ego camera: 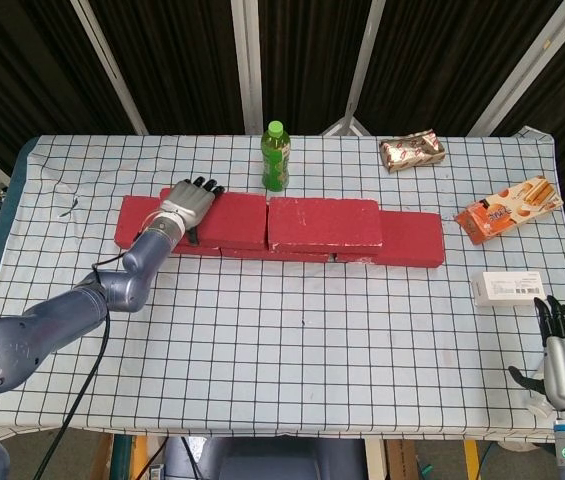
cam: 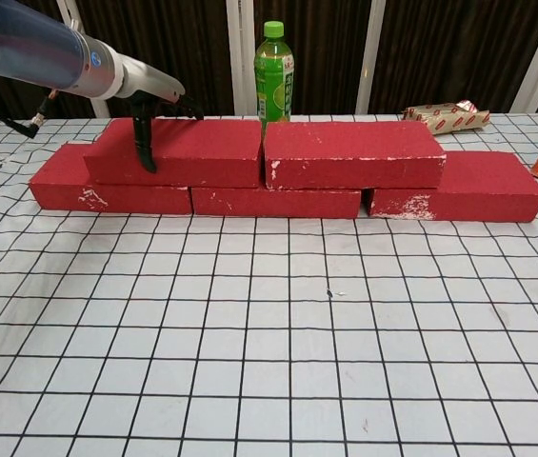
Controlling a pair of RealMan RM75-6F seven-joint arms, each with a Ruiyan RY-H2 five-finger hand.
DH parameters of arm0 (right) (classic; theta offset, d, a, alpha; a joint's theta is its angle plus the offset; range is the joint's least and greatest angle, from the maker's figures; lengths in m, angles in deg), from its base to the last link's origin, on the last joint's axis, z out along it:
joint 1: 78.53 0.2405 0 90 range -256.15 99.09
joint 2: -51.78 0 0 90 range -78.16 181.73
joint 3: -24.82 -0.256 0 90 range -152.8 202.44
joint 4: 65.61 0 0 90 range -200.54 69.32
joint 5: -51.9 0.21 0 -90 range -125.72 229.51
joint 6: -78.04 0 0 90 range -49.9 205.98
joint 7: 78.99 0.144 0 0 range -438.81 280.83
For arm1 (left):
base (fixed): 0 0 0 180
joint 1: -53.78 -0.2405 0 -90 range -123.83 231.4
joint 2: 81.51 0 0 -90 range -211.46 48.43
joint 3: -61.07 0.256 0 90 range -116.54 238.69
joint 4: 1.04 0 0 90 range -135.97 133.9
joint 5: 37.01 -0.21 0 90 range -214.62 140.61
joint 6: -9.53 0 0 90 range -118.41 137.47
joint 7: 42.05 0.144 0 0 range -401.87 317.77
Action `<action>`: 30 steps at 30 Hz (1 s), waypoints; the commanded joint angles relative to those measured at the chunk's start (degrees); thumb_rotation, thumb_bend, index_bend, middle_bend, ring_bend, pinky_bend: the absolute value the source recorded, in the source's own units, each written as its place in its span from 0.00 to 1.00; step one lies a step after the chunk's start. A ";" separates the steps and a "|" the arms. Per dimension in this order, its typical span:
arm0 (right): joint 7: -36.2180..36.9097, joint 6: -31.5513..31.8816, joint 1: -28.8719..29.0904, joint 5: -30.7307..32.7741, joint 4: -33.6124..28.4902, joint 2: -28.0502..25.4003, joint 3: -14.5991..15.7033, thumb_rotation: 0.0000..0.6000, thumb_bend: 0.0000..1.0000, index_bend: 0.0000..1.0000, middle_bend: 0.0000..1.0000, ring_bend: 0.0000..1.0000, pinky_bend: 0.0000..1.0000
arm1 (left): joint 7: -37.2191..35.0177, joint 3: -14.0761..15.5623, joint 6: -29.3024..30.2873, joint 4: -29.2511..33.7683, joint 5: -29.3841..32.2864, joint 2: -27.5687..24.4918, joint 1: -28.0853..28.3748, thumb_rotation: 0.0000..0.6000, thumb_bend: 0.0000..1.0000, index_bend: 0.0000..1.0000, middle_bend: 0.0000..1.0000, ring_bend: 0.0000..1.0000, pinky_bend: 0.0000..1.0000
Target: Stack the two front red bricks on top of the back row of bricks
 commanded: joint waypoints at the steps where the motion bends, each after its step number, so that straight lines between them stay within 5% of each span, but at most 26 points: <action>1: -0.06 -0.01 0.00 0.08 -0.02 0.00 -0.01 1.00 0.19 0.00 0.00 0.00 0.00 | 0.25 0.24 0.07 0.22 0.47 -0.12 0.27 1.00 0.00 0.03 0.00 0.00 0.15; 12: -0.41 -0.04 0.00 0.31 -0.27 -0.04 0.03 1.00 0.19 0.00 0.00 0.00 0.00 | 1.90 1.37 1.58 3.28 2.51 -2.25 1.92 1.00 0.00 0.00 0.00 0.00 0.13; 18: -0.09 -0.02 -0.09 -0.21 -0.51 -0.26 0.25 1.00 0.19 0.00 0.00 0.00 0.00 | 3.76 2.51 6.33 13.91 4.30 -10.08 4.13 1.00 0.00 0.00 0.00 0.00 0.16; 22: 1.31 -0.29 0.17 -2.01 0.34 -0.14 0.46 1.00 0.19 0.00 0.00 0.00 0.00 | -1.22 -0.21 22.31 34.08 -4.95 -21.72 -1.43 1.00 0.00 0.00 0.00 0.00 0.25; 25: 2.06 0.03 0.56 -4.23 2.23 0.53 0.52 1.00 0.19 0.00 0.00 0.00 0.00 | -5.31 1.69 40.03 46.04 -16.41 -26.71 -11.49 1.00 0.00 0.00 0.00 0.00 0.26; 30: 3.63 2.23 1.05 -10.04 6.29 2.62 0.78 1.00 0.19 0.00 0.00 0.00 0.00 | -11.66 7.18 60.74 51.13 -31.95 -27.45 -28.73 1.00 0.00 0.00 0.00 0.00 0.25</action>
